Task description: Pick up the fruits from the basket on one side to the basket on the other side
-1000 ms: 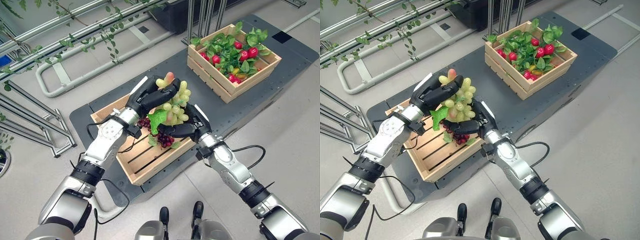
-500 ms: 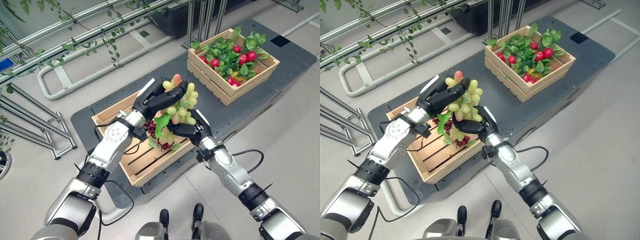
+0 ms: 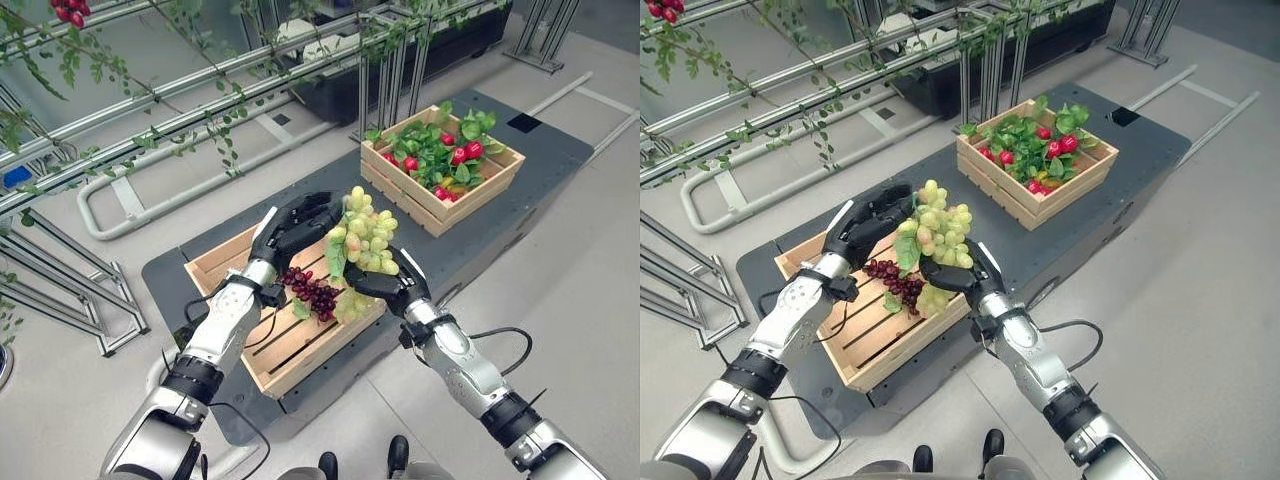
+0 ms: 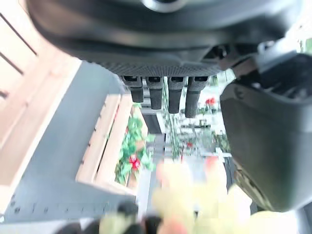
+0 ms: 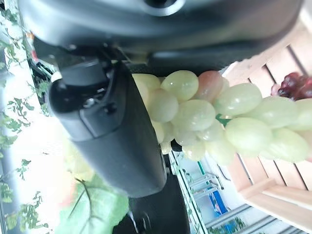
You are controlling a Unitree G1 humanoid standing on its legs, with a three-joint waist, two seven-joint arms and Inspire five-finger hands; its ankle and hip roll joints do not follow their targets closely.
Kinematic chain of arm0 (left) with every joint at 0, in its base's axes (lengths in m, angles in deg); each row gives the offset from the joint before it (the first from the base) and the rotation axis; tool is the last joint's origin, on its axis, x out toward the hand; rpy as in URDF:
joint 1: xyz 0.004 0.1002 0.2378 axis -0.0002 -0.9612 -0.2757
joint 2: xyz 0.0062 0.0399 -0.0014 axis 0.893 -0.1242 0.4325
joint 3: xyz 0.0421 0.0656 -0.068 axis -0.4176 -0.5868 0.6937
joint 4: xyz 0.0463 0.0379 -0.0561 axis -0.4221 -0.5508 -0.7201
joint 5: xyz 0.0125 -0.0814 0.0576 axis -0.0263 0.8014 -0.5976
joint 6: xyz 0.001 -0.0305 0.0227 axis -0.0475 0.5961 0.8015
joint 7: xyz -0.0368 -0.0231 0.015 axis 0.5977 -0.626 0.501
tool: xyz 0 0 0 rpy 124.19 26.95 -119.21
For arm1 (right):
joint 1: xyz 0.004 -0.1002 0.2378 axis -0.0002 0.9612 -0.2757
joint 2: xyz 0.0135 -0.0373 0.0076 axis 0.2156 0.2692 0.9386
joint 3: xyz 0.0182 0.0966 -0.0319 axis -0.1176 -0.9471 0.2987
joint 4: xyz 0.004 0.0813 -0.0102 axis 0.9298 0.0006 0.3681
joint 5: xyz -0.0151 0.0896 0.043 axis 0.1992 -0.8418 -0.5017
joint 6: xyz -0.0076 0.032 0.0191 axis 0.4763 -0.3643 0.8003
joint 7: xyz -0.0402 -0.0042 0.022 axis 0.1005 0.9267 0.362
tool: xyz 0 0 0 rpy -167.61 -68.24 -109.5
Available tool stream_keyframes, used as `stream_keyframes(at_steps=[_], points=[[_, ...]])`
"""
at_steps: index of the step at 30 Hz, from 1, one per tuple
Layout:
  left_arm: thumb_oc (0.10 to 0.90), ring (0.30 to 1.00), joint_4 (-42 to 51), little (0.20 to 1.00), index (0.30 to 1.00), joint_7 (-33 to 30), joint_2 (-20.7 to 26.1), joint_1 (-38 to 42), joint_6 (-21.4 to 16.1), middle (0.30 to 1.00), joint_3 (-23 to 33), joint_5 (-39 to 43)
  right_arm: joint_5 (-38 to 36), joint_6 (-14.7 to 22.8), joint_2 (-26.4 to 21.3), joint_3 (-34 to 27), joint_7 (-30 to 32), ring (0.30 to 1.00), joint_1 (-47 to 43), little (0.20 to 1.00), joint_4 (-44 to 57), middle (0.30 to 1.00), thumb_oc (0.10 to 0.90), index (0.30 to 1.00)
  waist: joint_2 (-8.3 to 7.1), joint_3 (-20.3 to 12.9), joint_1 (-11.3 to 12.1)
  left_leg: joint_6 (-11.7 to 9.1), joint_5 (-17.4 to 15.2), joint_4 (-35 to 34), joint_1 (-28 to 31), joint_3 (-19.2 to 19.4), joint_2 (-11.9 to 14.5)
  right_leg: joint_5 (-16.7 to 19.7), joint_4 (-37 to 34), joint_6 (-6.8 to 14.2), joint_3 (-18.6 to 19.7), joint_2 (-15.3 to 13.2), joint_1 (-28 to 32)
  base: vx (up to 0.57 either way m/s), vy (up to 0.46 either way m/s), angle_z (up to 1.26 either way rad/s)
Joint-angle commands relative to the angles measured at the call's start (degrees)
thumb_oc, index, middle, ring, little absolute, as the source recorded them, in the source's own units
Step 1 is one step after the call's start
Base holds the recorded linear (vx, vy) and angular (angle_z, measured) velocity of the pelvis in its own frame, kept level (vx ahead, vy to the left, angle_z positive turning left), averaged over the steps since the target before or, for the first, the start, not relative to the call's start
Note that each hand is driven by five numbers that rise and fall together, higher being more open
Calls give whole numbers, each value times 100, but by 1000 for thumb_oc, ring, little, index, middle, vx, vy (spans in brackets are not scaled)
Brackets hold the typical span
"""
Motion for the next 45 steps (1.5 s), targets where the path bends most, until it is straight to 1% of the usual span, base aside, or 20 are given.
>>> stream_keyframes(at_steps=[1,6,8,13,17,20,21,23,25,28,29,30,32,33,38,41,45], points=[[800,900,-583,900,900,-140,-29,256,-750,900,177,-141,112,1144,366,-539,-61,300,-136,300,-23,300,400,300,-123,-1012,-14,-203,-179,-23,-417,-98,-30,-504,8,257,102,-395,268,0,0,0],[800,900,-730,900,900,-246,-78,104,-839,900,259,-266,75,1221,357,-750,-11,300,52,300,-107,300,400,300,-132,-1010,-69,-192,-203,-23,-387,-66,-33,-512,8,255,159,-378,270,0,-1,-2],[800,900,-772,900,900,-311,-83,22,-942,900,310,-327,105,1298,363,-860,13,300,163,300,-162,300,400,300,-132,-1017,-97,-186,-219,-23,-369,-33,-28,-516,8,252,187,-367,271,5,-4,-6],[800,900,-854,900,900,-842,-157,-239,-1340,900,385,-790,160,1463,309,-1181,40,300,445,300,-240,300,400,300,-157,-995,-173,-178,-263,-23,-333,57,-16,-523,8,254,268,-329,245,-11,-17,-11],[800,900,-907,900,900,-1236,-437,-665,-1590,900,501,-874,133,1570,291,-1496,75,300,743,300,-355,300,400,300,-210,-955,-237,-152,-322,-23,-274,115,-19,-536,8,233,411,-273,245,-8,-14,-11],[800,900,-923,900,900,-1278,-714,-959,-1652,900,579,-767,178,1704,315,-1680,70,300,996,300,-417,300,400,300,-247,-945,-287,-132,-358,-23,-231,173,-10,-538,8,224,527,-233,244,-4,-8,-5],[800,900,-920,900,900,-1264,-727,-975,-1653,900,580,-771,185,1714,316,-1689,91,300,1009,300,-418,300,400,300,-249,-944,-289,-131,-360,-23,-227,177,-10,-538,8,223,536,-230,244,-7,-8,-17],[800,900,-800,900,900,-1178,-823,-1218,-1769,900,573,-893,237,1765,355,-1882,148,300,1224,300,-336,300,400,300,-295,-917,-341,-121,-379,-23,-206,244,15,-508,8,233,621,-210,219,-17,-12,-24],[800,900,-668,900,900,-1042,-845,-1402,-1810,900,601,-897,282,1841,389,-1993,208,300,1319,300,-355,300,400,300,-321,-895,-366,-115,-398,-23,-194,307,33,-494,8,231,673,-192,201,-18,1,-14],[800,900,-550,900,900,-978,-840,-1645,-1755,900,646,-924,312,1839,443,-2067,237,300,1416,300,-352,300,400,300,-344,-867,-405,-101,-416,-23,-173,378,40,-453,8,237,798,-163,163,-17,20,-28],[800,900,-485,900,900,-1008,-803,-1862,-1738,900,686,-956,397,1768,496,-2113,203,300,1526,300,-315,300,400,300,-371,-830,-462,-80,-427,-23,-162,445,37,-410,8,248,930,-136,108,-26,25,-25],[800,900,-484,900,900,-1003,-802,-1879,-1727,900,688,-944,398,1764,497,-2114,189,300,1536,300,-311,300,400,300,-373,-825,-463,-79,-429,-23,-159,458,38,-404,8,249,946,-134,103,-42,37,-35],[800,900,-491,900,900,-952,-804,-2053,-1736,900,721,-883,438,1717,493,-2150,136,300,1653,300,-273,300,400,300,-396,-742,-538,-50,-436,-23,-135,566,45,-343,8,261,1095,-108,53,-47,38,-47],[800,900,-496,900,900,-948,-820,-2135,-1742,900,735,-849,515,1747,490,-2182,207,300,1731,300,-234,300,400,300,-408,-689,-599,-30,-450,-23,-117,640,46,-316,8,270,1203,-85,25,-49,39,-52],[800,900,-445,900,900,-1005,-883,-2027,-1829,900,577,-923,403,1785,390,-2333,282,300,1701,300,-328,300,400,300,-415,-568,-716,-7,-498,-23,-59,774,49,-268,8,282,1381,-42,6,-48,32,-38],[800,900,-370,900,900,-1051,-871,-1921,-1797,900,489,-986,384,1781,342,-2366,267,300,1652,300,-363,300,400,300,-413,-566,-736,-11,-515,-23,-22,806,60,-265,8,278,1400,-39,25,-24,22,-22],[800,900,-244,900,900,-949,-842,-1797,-1809,900,412,-1053,469,1781,322,-2386,303,300,1604,300,-288,300,400,300,-427,-594,-788,-9,-541,-23,52,912,64,-274,8,277,1432,-58,54,-1,49,2]])
